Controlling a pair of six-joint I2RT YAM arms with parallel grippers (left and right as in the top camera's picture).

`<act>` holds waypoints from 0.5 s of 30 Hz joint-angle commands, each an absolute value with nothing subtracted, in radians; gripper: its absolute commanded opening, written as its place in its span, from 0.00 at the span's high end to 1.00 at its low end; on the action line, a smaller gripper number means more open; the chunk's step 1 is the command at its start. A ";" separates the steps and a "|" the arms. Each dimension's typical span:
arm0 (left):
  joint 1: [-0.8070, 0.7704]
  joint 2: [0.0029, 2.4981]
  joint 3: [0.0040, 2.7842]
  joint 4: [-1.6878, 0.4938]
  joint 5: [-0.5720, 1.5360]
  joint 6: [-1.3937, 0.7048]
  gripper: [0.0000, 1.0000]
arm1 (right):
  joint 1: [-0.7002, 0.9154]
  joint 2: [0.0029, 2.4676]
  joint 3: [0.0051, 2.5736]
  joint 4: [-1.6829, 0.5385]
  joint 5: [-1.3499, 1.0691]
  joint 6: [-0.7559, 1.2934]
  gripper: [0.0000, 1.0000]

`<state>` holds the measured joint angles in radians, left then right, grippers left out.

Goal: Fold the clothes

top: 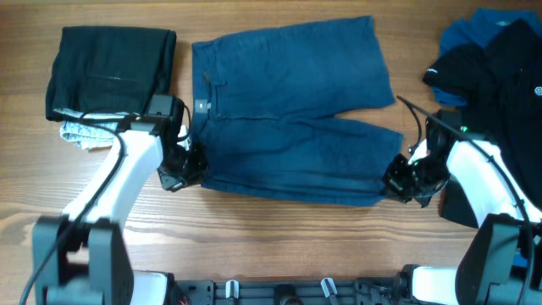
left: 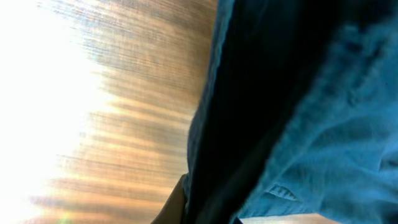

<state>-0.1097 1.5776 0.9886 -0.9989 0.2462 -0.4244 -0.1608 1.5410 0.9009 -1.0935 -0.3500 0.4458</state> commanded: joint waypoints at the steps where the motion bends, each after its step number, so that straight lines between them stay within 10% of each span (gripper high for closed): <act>1: -0.110 1.449 1.008 -1.091 0.239 -0.452 0.96 | -0.164 1.528 1.015 -1.172 -0.262 0.391 0.96; 15: -0.171 1.230 1.041 -1.237 0.112 -0.589 0.96 | -0.164 1.414 1.377 -1.336 -0.202 0.280 0.96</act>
<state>-0.1741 1.2423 0.9997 -1.2556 0.2115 -0.5461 -0.1589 1.3838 1.2728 -1.3399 -0.2646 0.3225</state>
